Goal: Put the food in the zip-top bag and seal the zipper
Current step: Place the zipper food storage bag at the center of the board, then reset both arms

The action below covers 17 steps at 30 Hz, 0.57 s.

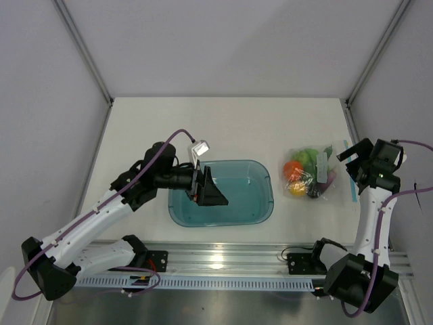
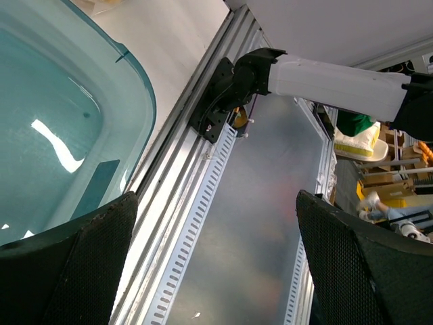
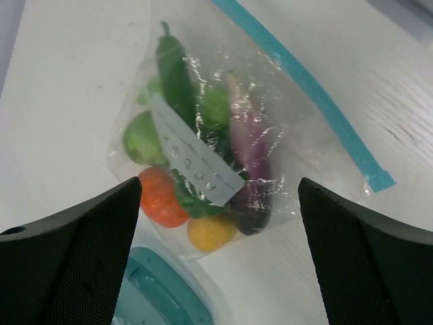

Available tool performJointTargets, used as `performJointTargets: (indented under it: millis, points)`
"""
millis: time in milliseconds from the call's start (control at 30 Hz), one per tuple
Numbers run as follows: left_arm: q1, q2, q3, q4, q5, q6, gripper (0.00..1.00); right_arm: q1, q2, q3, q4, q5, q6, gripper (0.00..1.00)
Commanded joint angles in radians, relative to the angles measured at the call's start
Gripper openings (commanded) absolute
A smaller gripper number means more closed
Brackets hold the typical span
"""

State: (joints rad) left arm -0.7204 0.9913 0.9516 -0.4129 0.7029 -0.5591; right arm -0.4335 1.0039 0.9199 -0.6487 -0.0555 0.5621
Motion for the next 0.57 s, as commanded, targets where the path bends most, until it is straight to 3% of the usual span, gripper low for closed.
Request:
performJointTargets:
  millis: [0, 133, 233, 300, 367, 533]
  points:
    - [0.009, -0.006, -0.005, 0.017, -0.055, -0.016, 0.99, 0.051, -0.027, 0.126, -0.106, 0.108, -0.071, 0.99]
    - [0.012, -0.011, -0.001, -0.007, -0.132, -0.03, 0.99, 0.194, -0.045, 0.163, -0.18, 0.179, -0.091, 0.99]
    - [0.032, -0.02, -0.007, -0.018, -0.193, -0.053, 1.0, 0.399, -0.068, 0.155, -0.223, 0.302, -0.056, 0.99]
    - [0.047, -0.023, -0.023, -0.009, -0.204, -0.07, 0.99, 0.473, -0.086, 0.128, -0.242, 0.357, -0.042, 1.0]
    - [0.075, -0.026, -0.036, 0.008, -0.2, -0.1, 0.99, 0.524, -0.12, 0.1, -0.249, 0.41, -0.03, 0.99]
    - [0.153, -0.039, -0.108, 0.127, -0.125, -0.18, 0.99, 0.549, -0.178, 0.022, -0.233, 0.341, -0.031, 0.99]
